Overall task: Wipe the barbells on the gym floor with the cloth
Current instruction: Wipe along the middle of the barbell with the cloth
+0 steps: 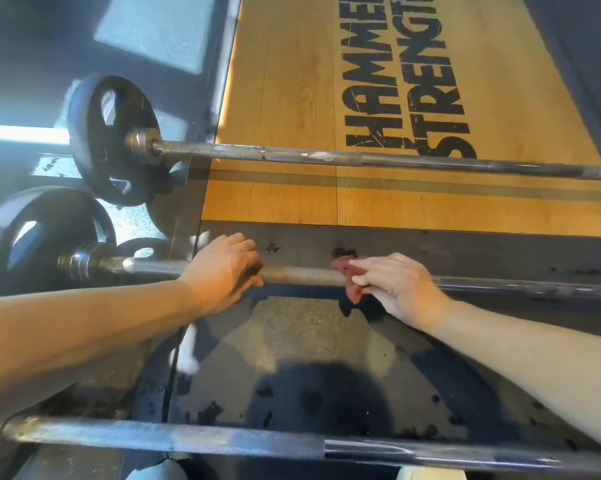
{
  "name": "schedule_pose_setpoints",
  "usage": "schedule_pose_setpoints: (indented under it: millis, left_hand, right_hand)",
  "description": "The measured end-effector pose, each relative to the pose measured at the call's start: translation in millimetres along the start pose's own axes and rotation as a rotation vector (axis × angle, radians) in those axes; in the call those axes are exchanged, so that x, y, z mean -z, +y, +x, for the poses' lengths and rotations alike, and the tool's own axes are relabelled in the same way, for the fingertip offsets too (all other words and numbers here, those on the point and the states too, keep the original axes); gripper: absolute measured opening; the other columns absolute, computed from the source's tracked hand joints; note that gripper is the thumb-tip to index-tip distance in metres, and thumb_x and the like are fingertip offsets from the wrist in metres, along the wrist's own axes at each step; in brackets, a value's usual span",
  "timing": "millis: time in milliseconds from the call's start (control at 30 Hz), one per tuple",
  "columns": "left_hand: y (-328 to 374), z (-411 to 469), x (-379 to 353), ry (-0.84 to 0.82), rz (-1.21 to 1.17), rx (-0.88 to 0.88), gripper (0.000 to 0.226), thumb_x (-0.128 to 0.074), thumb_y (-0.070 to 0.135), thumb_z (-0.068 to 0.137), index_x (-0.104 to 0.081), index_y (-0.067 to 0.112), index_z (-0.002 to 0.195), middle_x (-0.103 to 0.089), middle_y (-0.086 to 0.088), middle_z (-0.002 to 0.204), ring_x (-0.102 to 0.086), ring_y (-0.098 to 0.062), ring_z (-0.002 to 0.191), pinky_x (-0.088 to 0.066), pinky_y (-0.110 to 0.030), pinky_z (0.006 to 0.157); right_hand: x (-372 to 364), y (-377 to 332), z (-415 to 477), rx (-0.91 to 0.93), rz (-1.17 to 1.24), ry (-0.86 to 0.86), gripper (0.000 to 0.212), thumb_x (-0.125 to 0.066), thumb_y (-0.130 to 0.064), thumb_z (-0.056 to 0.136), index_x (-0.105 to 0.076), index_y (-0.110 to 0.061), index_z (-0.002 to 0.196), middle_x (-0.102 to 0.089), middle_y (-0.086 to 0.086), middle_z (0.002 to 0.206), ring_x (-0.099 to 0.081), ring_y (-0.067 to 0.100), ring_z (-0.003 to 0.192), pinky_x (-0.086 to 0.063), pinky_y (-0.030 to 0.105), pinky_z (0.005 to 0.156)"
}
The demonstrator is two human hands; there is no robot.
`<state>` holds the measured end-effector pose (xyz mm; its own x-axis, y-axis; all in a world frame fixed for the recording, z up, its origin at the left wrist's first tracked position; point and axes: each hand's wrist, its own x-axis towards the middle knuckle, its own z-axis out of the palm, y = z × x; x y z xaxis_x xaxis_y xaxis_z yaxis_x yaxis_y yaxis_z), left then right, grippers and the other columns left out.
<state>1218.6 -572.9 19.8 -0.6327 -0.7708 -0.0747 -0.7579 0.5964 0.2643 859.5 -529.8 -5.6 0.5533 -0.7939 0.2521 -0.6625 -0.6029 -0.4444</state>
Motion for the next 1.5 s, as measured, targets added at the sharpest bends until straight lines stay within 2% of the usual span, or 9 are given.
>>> schedule_pose_setpoints:
  millis: [167,300,400,533,700,833,967,1100,1500]
  left_hand:
    - [-2.5,-3.7,-4.2,0.046,-0.013,-0.013,0.017,-0.073,0.037,0.091,-0.071,0.020,0.092,-0.058,0.004,0.088,-0.051,-0.020,0.084,-0.047,-0.040,0.072]
    - [-2.4,-3.7,-4.4,0.070,-0.009,-0.034,0.016,-0.074,0.033,0.089,-0.070,0.018,0.092,-0.059,0.002,0.088,-0.052,-0.021,0.083,-0.046,-0.038,0.069]
    - [0.8,-4.0,-6.7,0.071,0.035,-0.025,0.018,-0.071,0.034,0.088,-0.063,0.018,0.092,-0.057,0.002,0.090,-0.051,-0.022,0.084,-0.045,-0.038,0.071]
    - [8.9,-0.5,-11.9,0.045,0.094,0.038,0.030,-0.055,0.048,0.085,-0.058,0.018,0.091,-0.057,0.001,0.092,-0.052,-0.025,0.087,-0.045,-0.041,0.076]
    - [22.9,9.0,-4.6,-0.028,0.080,0.019,0.046,-0.061,0.066,0.089,-0.060,0.023,0.107,-0.056,0.005,0.104,-0.051,-0.019,0.098,-0.044,-0.037,0.089]
    - [46.5,21.2,-17.2,-0.036,0.085,0.089,0.059,-0.054,0.076,0.086,-0.056,0.024,0.115,-0.055,0.005,0.113,-0.050,-0.018,0.105,-0.044,-0.036,0.094]
    - [55.3,24.7,-44.4,0.056,-0.020,0.218,0.060,-0.064,0.070,0.084,-0.056,0.019,0.114,-0.059,0.002,0.111,-0.053,-0.021,0.103,-0.048,-0.038,0.090]
    - [52.6,23.1,-54.9,0.154,-0.034,0.204,0.056,-0.065,0.069,0.084,-0.058,0.019,0.106,-0.061,0.001,0.101,-0.059,-0.021,0.092,-0.051,-0.037,0.081]
    - [50.3,27.1,-65.7,0.273,0.099,0.085,0.048,-0.054,0.064,0.095,-0.059,0.017,0.100,-0.066,0.001,0.088,-0.063,-0.022,0.078,-0.050,-0.037,0.069]
  right_hand:
    - [15.0,7.2,-19.8,-0.128,-0.047,0.125,0.027,-0.089,-0.003,0.072,-0.081,-0.011,0.096,-0.073,0.000,0.119,-0.073,0.024,0.105,-0.059,0.050,0.083]
    - [-51.4,-47.6,52.1,-0.054,0.136,0.096,0.015,-0.083,-0.007,0.080,-0.080,-0.018,0.090,-0.077,0.000,0.114,-0.072,0.017,0.107,-0.055,0.038,0.085]
    - [-51.8,-38.9,47.9,-0.009,0.133,0.049,0.018,-0.084,-0.007,0.079,-0.080,-0.013,0.095,-0.074,0.006,0.120,-0.071,0.022,0.112,-0.057,0.041,0.087]
    - [-6.9,3.3,-11.6,-0.087,0.064,0.008,0.027,-0.089,-0.009,0.077,-0.080,-0.015,0.101,-0.068,0.004,0.132,-0.066,0.019,0.122,-0.056,0.049,0.093]
    - [17.1,12.2,-41.1,-0.242,0.012,0.045,0.026,-0.086,-0.006,0.076,-0.080,-0.013,0.099,-0.070,0.003,0.129,-0.067,0.023,0.119,-0.052,0.060,0.099]
    - [8.9,-11.0,-25.0,-0.275,0.075,0.131,0.026,-0.086,-0.004,0.074,-0.081,-0.009,0.100,-0.072,0.003,0.123,-0.071,0.025,0.110,-0.047,0.046,0.104]
    - [0.0,-25.6,-17.1,-0.290,0.106,0.159,0.025,-0.083,-0.001,0.077,-0.081,-0.010,0.101,-0.073,0.002,0.123,-0.069,0.022,0.113,-0.043,0.038,0.110]
    - [-6.5,-33.1,-14.4,-0.392,0.131,0.162,0.022,-0.079,-0.004,0.083,-0.080,-0.013,0.103,-0.071,0.000,0.126,-0.063,0.015,0.121,-0.017,0.006,0.114]
    - [-4.0,-38.1,-10.7,-0.490,0.180,0.101,0.019,-0.074,-0.008,0.090,-0.080,-0.020,0.104,-0.068,-0.009,0.129,-0.052,-0.001,0.126,-0.006,0.002,0.113]
